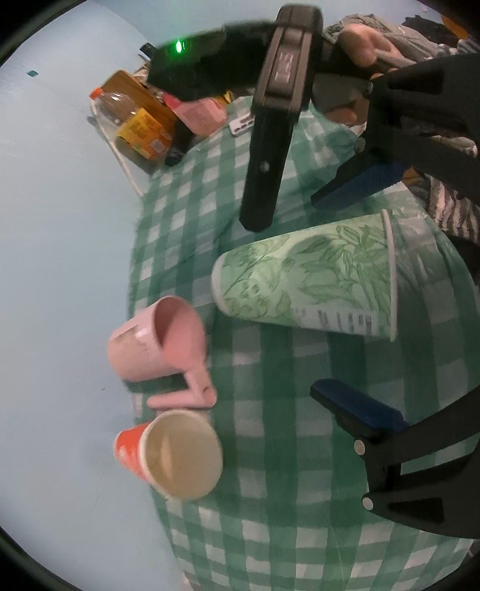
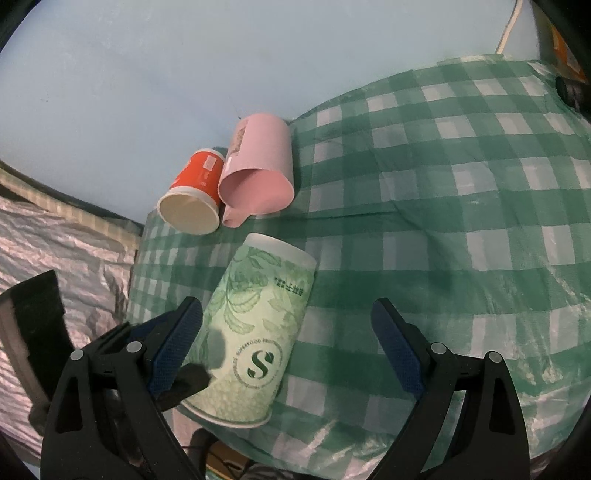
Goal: Flip cup upside down
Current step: 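Lift the green cup with the right gripper and rotate it, then turn the green cup rim-down with the right gripper above the table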
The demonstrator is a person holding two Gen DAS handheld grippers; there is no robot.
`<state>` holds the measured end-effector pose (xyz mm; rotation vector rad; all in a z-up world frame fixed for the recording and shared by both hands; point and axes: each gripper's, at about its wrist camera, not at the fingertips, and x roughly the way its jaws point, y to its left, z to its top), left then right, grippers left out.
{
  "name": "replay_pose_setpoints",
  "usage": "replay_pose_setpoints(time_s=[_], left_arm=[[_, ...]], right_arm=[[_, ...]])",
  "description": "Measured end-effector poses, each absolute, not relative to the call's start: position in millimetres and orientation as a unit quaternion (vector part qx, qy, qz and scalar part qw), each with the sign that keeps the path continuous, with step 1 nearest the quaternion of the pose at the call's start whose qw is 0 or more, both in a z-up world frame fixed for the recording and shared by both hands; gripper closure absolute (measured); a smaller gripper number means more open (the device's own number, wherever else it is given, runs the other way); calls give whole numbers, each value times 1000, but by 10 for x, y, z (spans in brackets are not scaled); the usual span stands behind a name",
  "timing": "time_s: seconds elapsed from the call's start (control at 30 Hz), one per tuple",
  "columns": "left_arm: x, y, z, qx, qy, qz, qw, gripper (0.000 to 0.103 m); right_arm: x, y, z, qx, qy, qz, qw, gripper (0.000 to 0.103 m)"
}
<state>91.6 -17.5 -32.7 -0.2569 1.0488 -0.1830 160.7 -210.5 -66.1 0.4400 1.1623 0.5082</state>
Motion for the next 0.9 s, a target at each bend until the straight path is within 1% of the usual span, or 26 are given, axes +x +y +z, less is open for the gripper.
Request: replay_pose_setpoints(time_s=[0.1, 0.17, 0.33, 0.63, 0.9], left_arm=[[878, -19, -275, -135, 486, -75, 860, 8], [862, 96, -269, -149, 481, -74, 861, 5], [835, 306, -323, -148, 471, -30, 869, 5], [837, 508, -534, -150, 467, 5, 871, 5], [829, 583, -557, -192, 451, -2, 872, 5]], right_arm=[[1668, -2054, -711, 209, 552, 225, 775, 11], [1705, -2011, -743, 209, 561, 223, 770, 11], [1801, -1842, -826, 206, 593, 225, 745, 11], [1842, -1623, -976, 207, 619, 215, 727, 11], [1867, -1522, -1019, 193, 632, 210, 721, 11]])
